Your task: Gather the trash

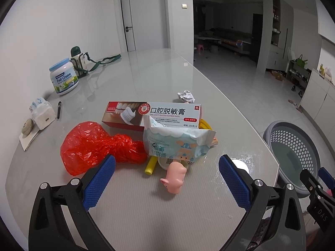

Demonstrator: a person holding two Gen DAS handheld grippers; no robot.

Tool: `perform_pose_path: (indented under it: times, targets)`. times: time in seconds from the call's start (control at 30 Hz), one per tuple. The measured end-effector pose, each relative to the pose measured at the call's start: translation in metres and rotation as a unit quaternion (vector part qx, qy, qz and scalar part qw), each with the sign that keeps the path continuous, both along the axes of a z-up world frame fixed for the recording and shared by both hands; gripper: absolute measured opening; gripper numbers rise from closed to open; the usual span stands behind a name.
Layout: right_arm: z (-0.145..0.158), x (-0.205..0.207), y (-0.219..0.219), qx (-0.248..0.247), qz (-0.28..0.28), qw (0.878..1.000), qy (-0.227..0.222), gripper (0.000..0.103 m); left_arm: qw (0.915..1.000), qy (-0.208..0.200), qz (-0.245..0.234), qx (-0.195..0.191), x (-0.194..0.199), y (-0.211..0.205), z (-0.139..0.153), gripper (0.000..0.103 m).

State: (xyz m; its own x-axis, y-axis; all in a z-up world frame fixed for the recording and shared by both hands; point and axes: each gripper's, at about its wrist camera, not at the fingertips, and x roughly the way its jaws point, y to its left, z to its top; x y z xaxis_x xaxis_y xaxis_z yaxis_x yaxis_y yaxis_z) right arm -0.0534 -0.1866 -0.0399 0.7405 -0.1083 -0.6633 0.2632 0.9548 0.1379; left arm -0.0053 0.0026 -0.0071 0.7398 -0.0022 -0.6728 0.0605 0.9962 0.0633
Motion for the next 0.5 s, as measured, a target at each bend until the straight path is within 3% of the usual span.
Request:
perform_pose_path:
  times: [0.5]
  targets:
    - [-0.0017, 0.0002, -0.0008, 0.001, -0.001, 1.0, 0.0, 0.082, 1.0, 0.0, -0.001, 0.001, 0.0011, -0.003, -0.0006, 0.097]
